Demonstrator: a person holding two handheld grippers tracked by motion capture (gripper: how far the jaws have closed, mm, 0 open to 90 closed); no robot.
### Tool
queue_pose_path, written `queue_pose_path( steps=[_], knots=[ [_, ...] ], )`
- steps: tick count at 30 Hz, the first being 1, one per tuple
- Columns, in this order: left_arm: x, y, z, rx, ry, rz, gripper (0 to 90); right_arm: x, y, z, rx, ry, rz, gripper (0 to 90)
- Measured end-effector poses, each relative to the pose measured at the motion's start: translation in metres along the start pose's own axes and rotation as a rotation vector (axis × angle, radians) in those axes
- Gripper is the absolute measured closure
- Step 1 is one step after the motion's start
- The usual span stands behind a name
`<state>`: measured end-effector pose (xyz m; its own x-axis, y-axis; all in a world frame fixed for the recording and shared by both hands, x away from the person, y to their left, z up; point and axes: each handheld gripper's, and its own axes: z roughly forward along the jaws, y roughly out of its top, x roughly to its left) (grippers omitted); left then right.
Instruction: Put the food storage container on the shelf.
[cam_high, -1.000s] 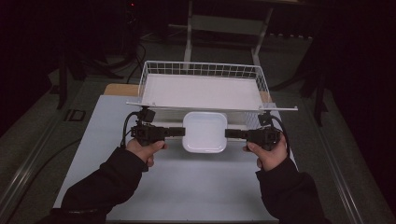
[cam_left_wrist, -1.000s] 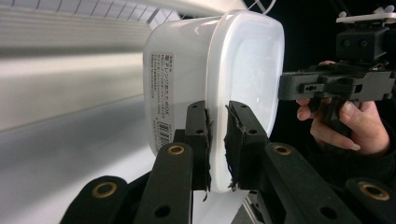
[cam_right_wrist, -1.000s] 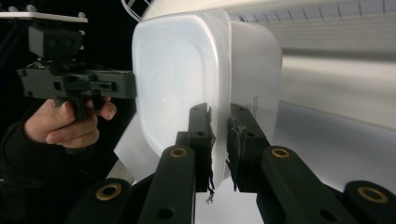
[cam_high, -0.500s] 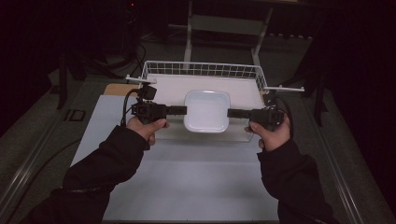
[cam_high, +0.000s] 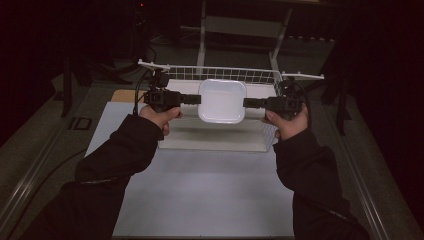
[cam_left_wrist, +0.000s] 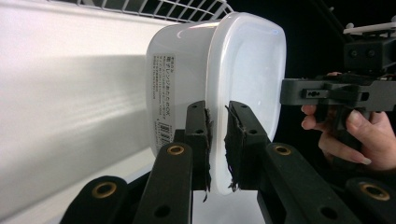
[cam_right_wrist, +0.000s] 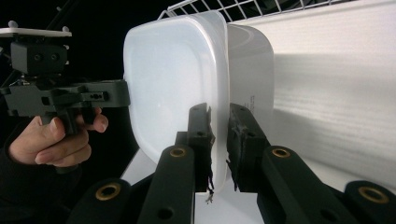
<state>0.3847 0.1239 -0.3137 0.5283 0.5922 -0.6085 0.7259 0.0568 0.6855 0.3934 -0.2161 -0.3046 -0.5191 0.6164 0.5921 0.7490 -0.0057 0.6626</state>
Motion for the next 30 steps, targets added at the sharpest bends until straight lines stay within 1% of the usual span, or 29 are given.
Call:
queue_pose_path(
  steps=[5, 7, 11, 13, 15, 18, 19, 22, 26, 27, 30],
  knots=[
    [0.007, 0.012, 0.003, -0.007, -0.005, -0.013, 78.7, -0.004, 0.010, 0.005, -0.002, 0.003, 0.022, 80.1],
    [0.009, 0.014, 0.004, -0.004, -0.004, -0.022, 78.7, -0.007, 0.013, 0.007, -0.003, 0.010, 0.039, 80.1],
    [0.015, 0.017, 0.009, -0.008, -0.014, -0.038, 78.7, -0.012, 0.016, 0.011, -0.006, 0.005, 0.052, 80.1],
    [0.017, 0.018, 0.010, -0.015, -0.006, -0.038, 78.7, -0.012, 0.018, 0.012, -0.007, -0.002, 0.050, 80.1],
    [0.020, 0.020, 0.011, -0.020, -0.010, -0.046, 78.6, -0.012, 0.021, 0.014, -0.003, -0.007, 0.054, 80.1],
    [0.024, 0.022, 0.013, -0.028, -0.013, -0.057, 78.3, -0.014, 0.025, 0.016, -0.002, -0.004, 0.071, 79.9],
    [0.026, 0.024, 0.014, -0.033, -0.015, -0.069, 78.1, -0.015, 0.026, 0.017, -0.001, 0.001, 0.077, 79.7],
    [0.030, 0.026, 0.017, -0.041, -0.018, -0.084, 77.2, -0.018, 0.029, 0.019, -0.008, 0.006, 0.099, 78.7],
    [0.035, 0.028, 0.021, -0.047, -0.026, -0.105, 75.3, -0.021, 0.033, 0.023, -0.022, -0.011, 0.111, 76.8],
    [0.036, 0.028, 0.023, -0.048, -0.020, -0.103, 74.3, -0.022, 0.034, 0.024, -0.027, -0.020, 0.113, 76.5],
    [0.040, 0.028, 0.026, -0.053, -0.019, -0.117, 71.4, -0.023, 0.037, 0.028, -0.034, -0.040, 0.121, 76.3]
  ],
)
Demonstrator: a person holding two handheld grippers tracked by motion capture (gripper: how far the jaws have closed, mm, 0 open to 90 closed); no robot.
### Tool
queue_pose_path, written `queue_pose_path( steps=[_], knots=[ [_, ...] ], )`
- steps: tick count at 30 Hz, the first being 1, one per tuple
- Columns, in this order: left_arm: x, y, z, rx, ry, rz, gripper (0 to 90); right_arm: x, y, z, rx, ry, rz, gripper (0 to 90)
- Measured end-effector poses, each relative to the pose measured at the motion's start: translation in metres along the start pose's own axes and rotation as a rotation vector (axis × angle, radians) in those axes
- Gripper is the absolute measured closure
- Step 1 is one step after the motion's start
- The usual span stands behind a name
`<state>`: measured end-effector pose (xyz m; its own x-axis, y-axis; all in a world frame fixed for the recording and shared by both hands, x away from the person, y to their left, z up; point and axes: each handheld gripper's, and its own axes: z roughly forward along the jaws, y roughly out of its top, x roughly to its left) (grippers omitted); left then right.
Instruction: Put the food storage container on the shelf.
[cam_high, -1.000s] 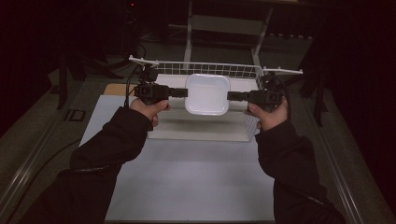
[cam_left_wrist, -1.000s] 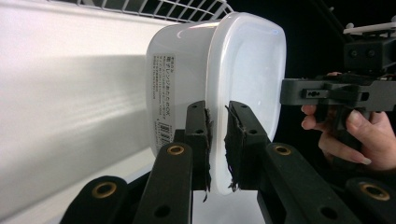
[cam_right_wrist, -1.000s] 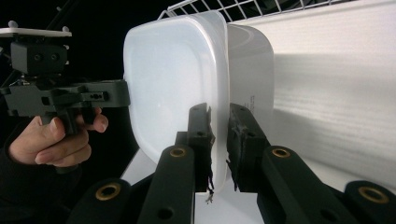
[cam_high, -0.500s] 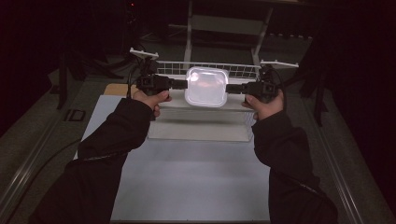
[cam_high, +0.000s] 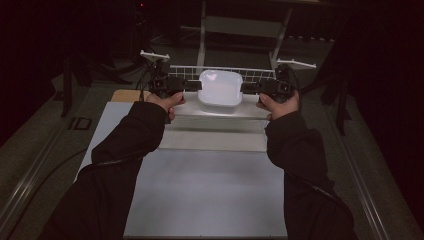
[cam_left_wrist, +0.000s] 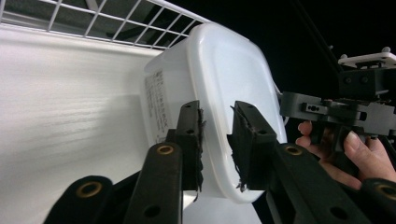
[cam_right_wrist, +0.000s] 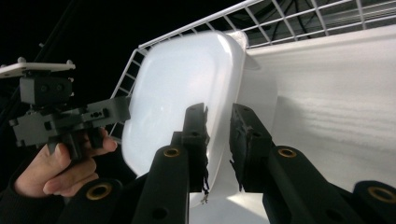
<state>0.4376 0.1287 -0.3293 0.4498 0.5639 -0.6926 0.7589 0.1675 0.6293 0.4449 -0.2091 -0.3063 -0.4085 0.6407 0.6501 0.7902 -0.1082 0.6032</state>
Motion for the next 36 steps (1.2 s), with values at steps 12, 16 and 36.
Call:
queue_pose_path(
  steps=[12, 16, 36],
  knots=[
    [0.004, -0.001, 0.003, -0.011, 0.001, -0.008, 67.9, -0.001, 0.011, 0.006, -0.012, -0.023, 0.005, 75.2],
    [0.001, -0.003, -0.003, -0.032, 0.012, 0.031, 56.4, 0.007, 0.008, -0.001, -0.023, -0.021, -0.046, 70.8],
    [-0.026, -0.074, -0.049, -0.230, 0.135, 0.468, 0.2, 0.029, -0.074, 0.015, 0.071, 0.081, -0.247, 90.0]
  ],
)
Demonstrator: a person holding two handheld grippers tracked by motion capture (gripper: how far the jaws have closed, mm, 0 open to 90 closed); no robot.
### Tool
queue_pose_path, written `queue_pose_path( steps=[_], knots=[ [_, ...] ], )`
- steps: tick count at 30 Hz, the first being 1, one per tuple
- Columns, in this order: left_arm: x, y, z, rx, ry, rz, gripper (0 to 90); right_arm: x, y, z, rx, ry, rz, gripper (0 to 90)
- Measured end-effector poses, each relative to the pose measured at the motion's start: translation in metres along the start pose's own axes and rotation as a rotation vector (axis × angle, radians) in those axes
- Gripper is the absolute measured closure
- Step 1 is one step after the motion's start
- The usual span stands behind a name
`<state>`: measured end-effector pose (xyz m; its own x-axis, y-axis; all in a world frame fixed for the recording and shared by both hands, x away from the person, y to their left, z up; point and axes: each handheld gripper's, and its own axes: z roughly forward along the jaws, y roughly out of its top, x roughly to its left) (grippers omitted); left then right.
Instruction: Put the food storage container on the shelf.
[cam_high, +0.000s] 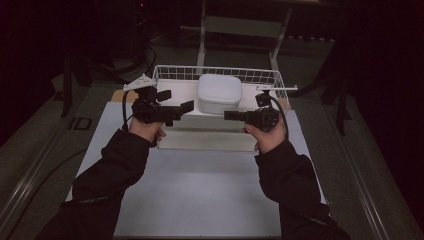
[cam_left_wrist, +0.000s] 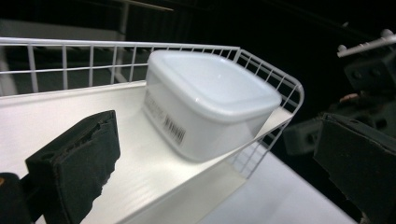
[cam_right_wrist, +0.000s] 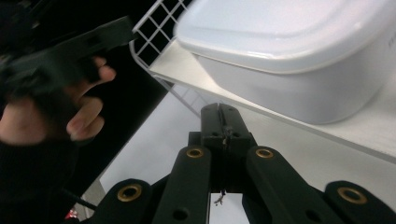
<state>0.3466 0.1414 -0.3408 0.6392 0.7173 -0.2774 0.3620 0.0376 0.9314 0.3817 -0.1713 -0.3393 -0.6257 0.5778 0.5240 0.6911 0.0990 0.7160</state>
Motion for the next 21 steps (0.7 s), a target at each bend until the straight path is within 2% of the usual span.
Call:
queue_pose_path(
  steps=[2, 7, 19, 21],
  knots=[
    [-0.002, -0.006, -0.003, -0.006, 0.010, 0.020, 0.1, -0.005, -0.001, 0.005, 0.008, -0.003, 0.012, 90.0],
    [-0.008, -0.021, -0.008, 0.015, 0.015, 0.065, 0.2, -0.011, 0.001, 0.013, 0.006, -0.024, 0.026, 90.0],
    [-0.010, -0.028, -0.012, 0.024, -0.005, 0.068, 0.2, -0.019, 0.016, 0.023, -0.004, -0.076, 0.046, 90.0],
    [-0.010, -0.029, -0.013, 0.023, -0.007, 0.073, 0.2, -0.018, 0.016, 0.024, -0.006, -0.070, 0.047, 90.0]
  ],
)
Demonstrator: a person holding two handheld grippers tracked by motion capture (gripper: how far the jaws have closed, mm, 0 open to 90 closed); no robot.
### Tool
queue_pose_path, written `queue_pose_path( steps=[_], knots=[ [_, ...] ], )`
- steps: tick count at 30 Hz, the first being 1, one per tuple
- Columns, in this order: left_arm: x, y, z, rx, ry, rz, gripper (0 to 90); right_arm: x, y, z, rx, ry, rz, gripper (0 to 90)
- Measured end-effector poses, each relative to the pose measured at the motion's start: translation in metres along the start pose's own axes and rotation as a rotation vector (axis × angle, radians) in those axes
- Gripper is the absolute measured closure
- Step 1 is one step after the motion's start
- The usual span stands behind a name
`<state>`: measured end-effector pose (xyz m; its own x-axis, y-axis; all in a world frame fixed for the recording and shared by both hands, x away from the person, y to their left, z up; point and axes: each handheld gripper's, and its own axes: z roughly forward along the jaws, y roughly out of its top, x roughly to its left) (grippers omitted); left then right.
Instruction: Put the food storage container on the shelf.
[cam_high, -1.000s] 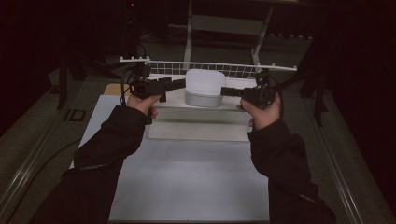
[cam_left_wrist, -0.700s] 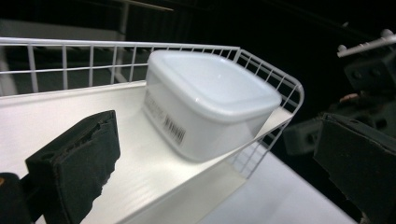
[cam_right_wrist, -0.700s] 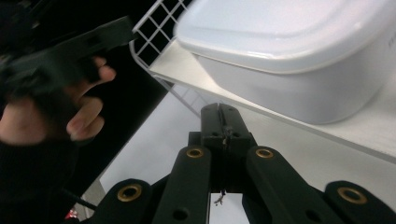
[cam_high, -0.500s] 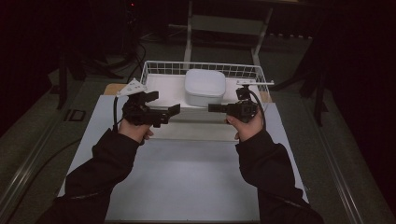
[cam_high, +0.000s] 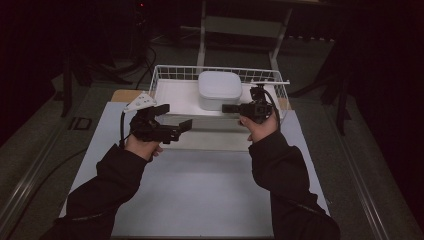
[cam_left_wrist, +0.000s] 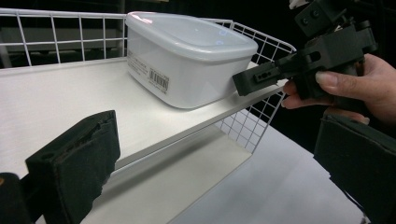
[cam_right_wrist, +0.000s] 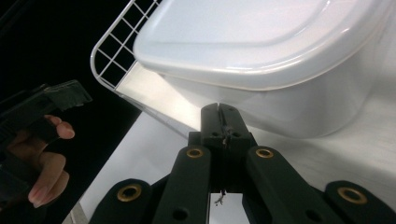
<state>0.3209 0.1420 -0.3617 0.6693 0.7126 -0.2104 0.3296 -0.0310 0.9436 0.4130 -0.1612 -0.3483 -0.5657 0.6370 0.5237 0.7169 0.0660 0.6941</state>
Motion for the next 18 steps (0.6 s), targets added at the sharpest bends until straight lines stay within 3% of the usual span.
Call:
queue_pose_path(
  steps=[2, 5, 10, 15, 18],
  knots=[
    [0.000, -0.001, -0.001, -0.002, -0.010, -0.001, 0.1, 0.003, -0.003, -0.002, -0.005, 0.014, -0.004, 89.4],
    [-0.001, -0.006, -0.001, 0.003, -0.025, 0.005, 0.1, 0.007, -0.011, -0.005, -0.005, 0.038, -0.020, 77.8],
    [-0.002, -0.017, -0.002, 0.014, -0.056, 0.005, 0.1, 0.014, -0.030, -0.011, -0.014, 0.078, -0.074, 49.9],
    [-0.006, -0.026, -0.004, 0.022, -0.082, 0.018, 0.1, 0.013, -0.050, -0.015, -0.061, 0.069, -0.137, 31.8],
    [-0.010, -0.032, -0.005, 0.024, -0.089, 0.045, 0.2, 0.010, -0.062, -0.018, -0.079, 0.068, -0.138, 24.4]
  ],
)
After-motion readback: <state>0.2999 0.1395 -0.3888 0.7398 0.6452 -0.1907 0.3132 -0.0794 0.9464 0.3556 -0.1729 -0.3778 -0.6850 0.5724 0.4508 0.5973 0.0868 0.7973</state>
